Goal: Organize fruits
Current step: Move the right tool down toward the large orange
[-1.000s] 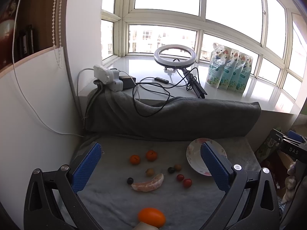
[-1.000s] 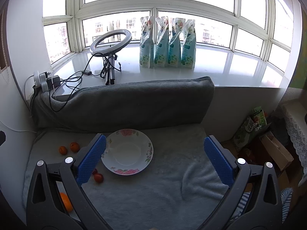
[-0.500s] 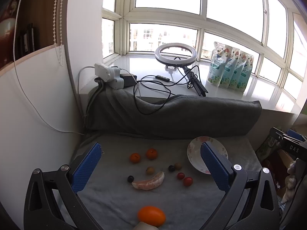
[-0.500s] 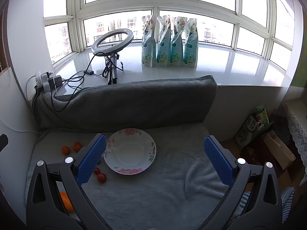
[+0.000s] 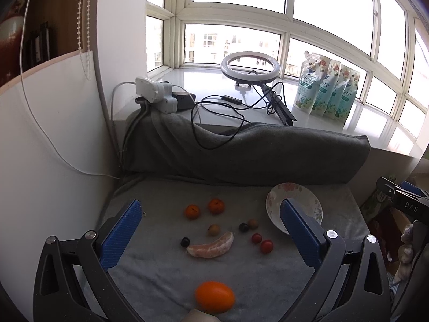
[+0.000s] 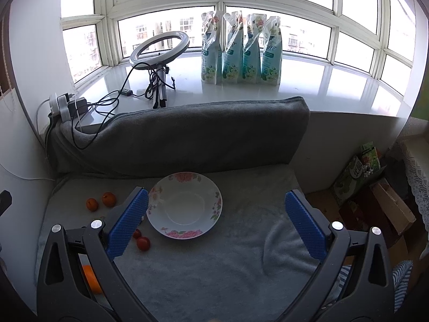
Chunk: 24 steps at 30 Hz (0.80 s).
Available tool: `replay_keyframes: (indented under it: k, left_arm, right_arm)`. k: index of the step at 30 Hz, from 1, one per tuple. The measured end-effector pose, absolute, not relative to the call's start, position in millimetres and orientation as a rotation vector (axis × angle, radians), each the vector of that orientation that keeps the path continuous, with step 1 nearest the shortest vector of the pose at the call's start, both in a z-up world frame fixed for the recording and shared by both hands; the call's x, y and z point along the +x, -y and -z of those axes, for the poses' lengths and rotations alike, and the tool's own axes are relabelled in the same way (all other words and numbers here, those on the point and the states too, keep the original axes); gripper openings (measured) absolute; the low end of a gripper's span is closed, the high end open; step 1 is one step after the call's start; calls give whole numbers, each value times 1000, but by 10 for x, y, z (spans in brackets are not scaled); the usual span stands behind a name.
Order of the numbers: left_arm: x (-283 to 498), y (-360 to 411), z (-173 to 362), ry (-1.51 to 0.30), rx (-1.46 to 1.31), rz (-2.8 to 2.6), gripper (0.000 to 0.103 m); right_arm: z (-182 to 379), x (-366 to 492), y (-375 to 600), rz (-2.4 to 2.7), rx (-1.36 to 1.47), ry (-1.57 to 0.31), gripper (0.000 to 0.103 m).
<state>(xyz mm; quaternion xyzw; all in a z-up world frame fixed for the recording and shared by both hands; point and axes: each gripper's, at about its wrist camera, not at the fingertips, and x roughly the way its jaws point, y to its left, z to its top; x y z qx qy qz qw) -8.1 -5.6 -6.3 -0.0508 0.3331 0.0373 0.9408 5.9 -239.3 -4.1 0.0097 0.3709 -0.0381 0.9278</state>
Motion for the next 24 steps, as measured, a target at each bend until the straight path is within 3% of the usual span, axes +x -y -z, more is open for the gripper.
replay_keyframes:
  k: [17, 24]
  left_arm:
    - [-170, -416, 592, -854, -275, -97, 102]
    - [-255, -577, 940, -957, -384, -63, 95]
  right_arm:
    - [748, 290, 2191, -237, 156, -980, 103]
    - [1055, 388, 1914, -397, 177, -1091, 103]
